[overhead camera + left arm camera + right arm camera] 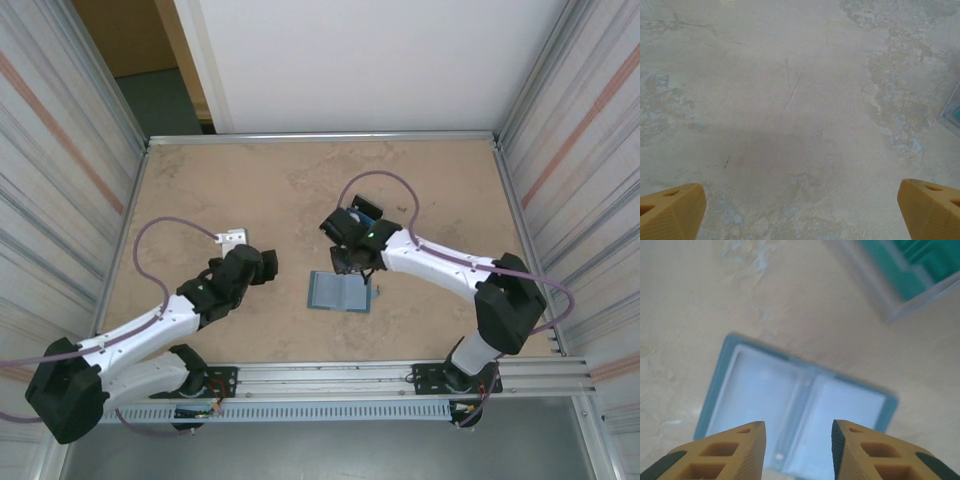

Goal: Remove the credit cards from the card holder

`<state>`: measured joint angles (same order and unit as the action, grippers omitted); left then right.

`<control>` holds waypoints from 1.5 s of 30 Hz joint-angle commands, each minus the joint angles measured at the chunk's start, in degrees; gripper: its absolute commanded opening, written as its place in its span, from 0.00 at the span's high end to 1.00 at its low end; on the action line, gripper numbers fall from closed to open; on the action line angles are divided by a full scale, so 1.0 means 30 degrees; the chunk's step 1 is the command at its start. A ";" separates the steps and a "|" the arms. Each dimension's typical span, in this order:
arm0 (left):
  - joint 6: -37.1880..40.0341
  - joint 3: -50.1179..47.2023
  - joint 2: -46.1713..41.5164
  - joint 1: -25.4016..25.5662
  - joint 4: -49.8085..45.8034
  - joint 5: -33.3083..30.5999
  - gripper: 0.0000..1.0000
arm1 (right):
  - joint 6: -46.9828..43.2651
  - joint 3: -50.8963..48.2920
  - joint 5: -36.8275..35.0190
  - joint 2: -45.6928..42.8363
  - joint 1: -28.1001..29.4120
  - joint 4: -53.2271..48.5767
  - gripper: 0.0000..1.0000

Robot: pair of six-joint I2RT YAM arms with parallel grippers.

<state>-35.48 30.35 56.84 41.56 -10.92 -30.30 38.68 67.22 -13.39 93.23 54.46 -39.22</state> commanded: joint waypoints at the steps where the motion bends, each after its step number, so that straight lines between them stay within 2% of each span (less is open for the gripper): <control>1: -0.0414 0.0136 -0.0432 -0.0201 -0.0485 -0.1039 0.01 | 0.2888 -0.0082 0.0275 0.0995 0.1053 0.0162 0.60; 5: -0.0635 0.0109 -0.0428 -0.0346 -0.0622 -0.1178 0.01 | 0.3538 0.0191 0.1588 0.2382 0.1778 0.0878 0.55; 10: -0.0996 -0.0031 -0.0526 -0.0424 -0.0741 -0.1032 0.01 | 0.3762 0.0492 0.1855 0.3474 0.2031 0.0974 0.47; 31: -0.0859 -0.0012 -0.0133 -0.0516 -0.0894 -0.0335 0.01 | 0.3907 -0.0080 0.1897 0.4191 0.1966 0.1212 0.41; 37: -0.0691 0.0123 -0.0040 -0.0524 -0.0924 -0.0138 0.01 | 0.3964 -0.0741 0.1965 0.4022 0.1900 0.1253 0.44; 45: -0.0530 0.0246 -0.0067 -0.0525 -0.0900 0.0111 0.01 | 0.3708 -0.2330 0.2986 0.2944 0.1165 0.2530 0.60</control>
<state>-37.50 30.20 56.60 40.45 -12.60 -29.82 49.10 62.98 -6.63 102.43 58.83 -31.24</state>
